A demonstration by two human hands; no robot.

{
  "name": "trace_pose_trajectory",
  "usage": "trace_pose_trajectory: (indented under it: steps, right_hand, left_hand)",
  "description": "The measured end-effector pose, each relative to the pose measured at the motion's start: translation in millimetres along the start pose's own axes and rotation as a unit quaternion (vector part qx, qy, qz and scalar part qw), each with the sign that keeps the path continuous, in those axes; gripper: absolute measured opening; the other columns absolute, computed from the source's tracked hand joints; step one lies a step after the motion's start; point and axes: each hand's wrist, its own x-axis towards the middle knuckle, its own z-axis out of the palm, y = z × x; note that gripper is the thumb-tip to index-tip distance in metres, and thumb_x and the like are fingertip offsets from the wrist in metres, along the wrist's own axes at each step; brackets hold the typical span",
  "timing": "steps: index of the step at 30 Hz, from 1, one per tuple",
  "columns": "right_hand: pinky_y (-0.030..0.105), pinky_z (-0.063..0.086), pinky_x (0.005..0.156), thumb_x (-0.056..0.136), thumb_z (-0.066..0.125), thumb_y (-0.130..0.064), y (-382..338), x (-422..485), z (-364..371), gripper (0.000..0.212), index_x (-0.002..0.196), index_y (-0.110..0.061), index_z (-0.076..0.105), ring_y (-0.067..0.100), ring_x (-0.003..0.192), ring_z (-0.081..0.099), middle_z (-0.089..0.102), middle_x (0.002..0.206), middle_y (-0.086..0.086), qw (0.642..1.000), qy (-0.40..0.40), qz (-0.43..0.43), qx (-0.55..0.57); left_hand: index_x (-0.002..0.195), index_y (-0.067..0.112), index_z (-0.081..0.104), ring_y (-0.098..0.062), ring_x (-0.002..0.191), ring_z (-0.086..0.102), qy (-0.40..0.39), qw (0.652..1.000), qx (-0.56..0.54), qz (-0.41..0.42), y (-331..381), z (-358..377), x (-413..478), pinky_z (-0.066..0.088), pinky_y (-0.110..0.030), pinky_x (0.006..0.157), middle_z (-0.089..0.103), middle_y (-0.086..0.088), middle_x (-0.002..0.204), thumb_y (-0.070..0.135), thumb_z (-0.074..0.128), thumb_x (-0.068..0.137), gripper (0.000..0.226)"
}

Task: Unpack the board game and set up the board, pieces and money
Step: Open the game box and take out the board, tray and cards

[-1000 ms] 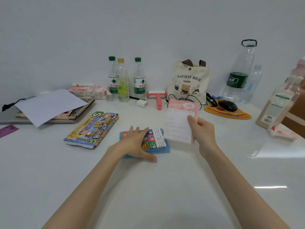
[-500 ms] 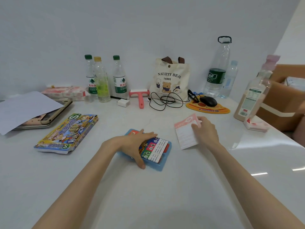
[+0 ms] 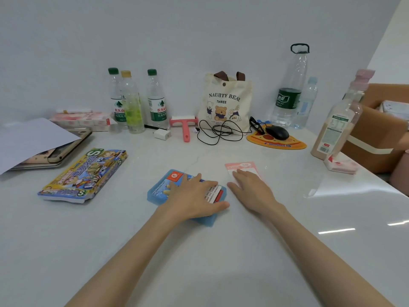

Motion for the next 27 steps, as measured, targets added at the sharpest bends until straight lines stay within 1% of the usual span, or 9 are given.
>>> trace_pose_trajectory:
  steps: [4,7,10,12,13,18,23,25,27]
  right_hand:
    - [0.036,0.023,0.116,0.105,0.029,-0.03,19,9,-3,0.044,0.145,-0.017,0.039,0.021,0.141,0.031,0.034,0.154,0.001,1.0,0.021,0.005,-0.005]
    - [0.044,0.024,0.115,0.104,0.026,-0.03,41,23,-7,0.043,0.142,-0.016,0.041,0.025,0.139,0.032,0.034,0.154,0.005,0.998,0.025,0.05,-0.024]
    - [0.051,0.018,0.115,0.101,0.024,-0.047,53,33,-14,0.054,0.145,-0.019,0.036,0.028,0.142,0.025,0.026,0.157,0.004,0.995,-0.024,0.084,-0.04]
    - [0.052,0.013,0.115,0.096,0.025,-0.062,56,38,-18,0.067,0.149,-0.021,0.029,0.027,0.145,0.02,0.022,0.159,0.002,0.993,-0.052,0.099,-0.038]
    - [0.052,0.011,0.116,0.095,0.027,-0.064,56,40,-19,0.07,0.15,-0.021,0.027,0.026,0.146,0.019,0.021,0.159,0.002,0.992,-0.061,0.102,-0.041]
    - [0.052,0.009,0.118,0.102,0.024,-0.042,62,47,-24,0.055,0.152,-0.019,0.02,0.027,0.147,0.013,0.013,0.161,0.004,0.991,-0.076,0.105,-0.041]
    - [0.051,0.008,0.119,0.102,0.024,-0.028,72,53,-33,0.053,0.153,-0.016,0.016,0.028,0.148,0.01,0.01,0.162,0.007,0.988,-0.094,0.123,-0.02]
    - [0.05,0.01,0.119,0.102,0.025,-0.023,75,54,-35,0.053,0.153,-0.017,0.014,0.028,0.147,0.011,0.01,0.161,0.008,0.988,-0.086,0.126,-0.011]
    - [0.049,0.013,0.119,0.101,0.028,-0.018,78,55,-34,0.053,0.153,-0.017,0.015,0.028,0.146,0.015,0.015,0.16,0.008,0.99,-0.067,0.126,-0.005]
  left_hand:
    - [0.143,0.046,0.033,-0.019,0.143,0.022,0.005,1.0,-0.011,0.012,-1,-1,0,0.02,-0.052,0.111,0.022,0.01,0.157,0.067,0.053,0.082,0.068]
    - [0.14,0.049,0.036,-0.016,0.144,0.02,-0.001,0.999,-0.03,0.039,-4,1,5,0.018,-0.051,0.113,0.023,0.015,0.156,0.064,0.057,0.08,0.065]
    - [0.135,0.053,0.041,-0.013,0.144,0.019,-0.007,0.995,-0.062,0.082,-6,5,11,0.005,-0.055,0.115,0.027,0.019,0.154,0.058,0.062,0.078,0.061]
    - [0.133,0.052,0.043,-0.011,0.144,0.016,-0.01,0.992,-0.073,0.106,-4,6,15,0.001,-0.057,0.116,0.028,0.021,0.153,0.054,0.064,0.078,0.059]
    - [0.133,0.052,0.043,-0.01,0.144,0.016,-0.013,0.99,-0.076,0.114,-3,7,17,0.0,-0.056,0.116,0.028,0.021,0.152,0.052,0.065,0.078,0.059]
    - [0.132,0.051,0.044,-0.008,0.143,0.017,-0.034,0.985,-0.073,0.15,4,6,28,0.002,-0.051,0.119,0.029,0.022,0.152,0.047,0.068,0.078,0.059]
    - [0.133,0.05,0.044,-0.007,0.142,0.02,-0.047,0.981,-0.068,0.174,9,5,34,0.007,-0.049,0.119,0.03,0.021,0.151,0.045,0.067,0.076,0.061]
    - [0.132,0.05,0.045,-0.006,0.141,0.02,-0.049,0.98,-0.072,0.179,10,5,36,0.007,-0.048,0.119,0.031,0.022,0.15,0.049,0.064,0.072,0.063]
    - [0.129,0.051,0.046,-0.004,0.14,0.022,-0.042,0.979,-0.079,0.183,10,6,36,0.009,-0.042,0.118,0.033,0.024,0.148,0.049,0.065,0.071,0.061]
